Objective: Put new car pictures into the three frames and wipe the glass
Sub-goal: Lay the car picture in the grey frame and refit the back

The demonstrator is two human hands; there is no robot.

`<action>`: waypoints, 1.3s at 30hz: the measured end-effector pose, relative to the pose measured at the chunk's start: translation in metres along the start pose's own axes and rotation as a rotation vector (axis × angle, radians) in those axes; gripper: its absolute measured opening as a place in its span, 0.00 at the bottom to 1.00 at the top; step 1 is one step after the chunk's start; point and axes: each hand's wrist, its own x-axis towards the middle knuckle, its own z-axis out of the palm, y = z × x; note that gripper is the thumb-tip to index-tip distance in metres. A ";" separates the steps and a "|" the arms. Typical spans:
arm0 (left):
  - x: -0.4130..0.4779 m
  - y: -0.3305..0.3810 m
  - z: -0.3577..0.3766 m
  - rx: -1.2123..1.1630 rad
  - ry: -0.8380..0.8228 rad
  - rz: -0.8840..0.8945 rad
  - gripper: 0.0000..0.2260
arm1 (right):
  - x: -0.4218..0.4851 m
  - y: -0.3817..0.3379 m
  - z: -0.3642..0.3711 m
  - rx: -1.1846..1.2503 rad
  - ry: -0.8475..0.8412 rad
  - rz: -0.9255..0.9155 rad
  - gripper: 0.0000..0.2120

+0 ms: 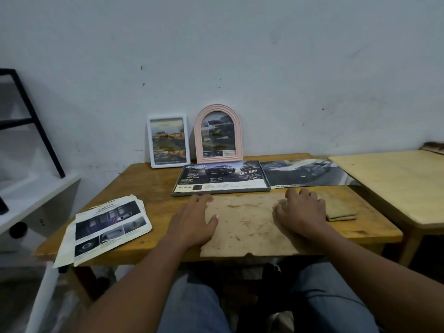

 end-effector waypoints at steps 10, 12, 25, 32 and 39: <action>0.018 -0.015 -0.006 -0.058 0.251 0.062 0.16 | 0.003 -0.024 -0.005 0.303 0.174 -0.009 0.21; 0.034 -0.020 -0.015 -0.056 0.244 0.042 0.15 | 0.018 -0.037 -0.008 0.283 0.144 -0.011 0.21; 0.161 -0.063 -0.022 -0.221 0.090 -0.125 0.13 | 0.145 -0.095 0.002 0.142 -0.072 0.023 0.21; 0.191 -0.085 0.003 -0.327 0.016 -0.142 0.17 | 0.184 -0.097 0.021 0.082 -0.090 0.015 0.23; 0.188 -0.093 0.014 -0.319 0.109 -0.204 0.16 | 0.179 -0.098 0.035 0.044 -0.095 -0.016 0.24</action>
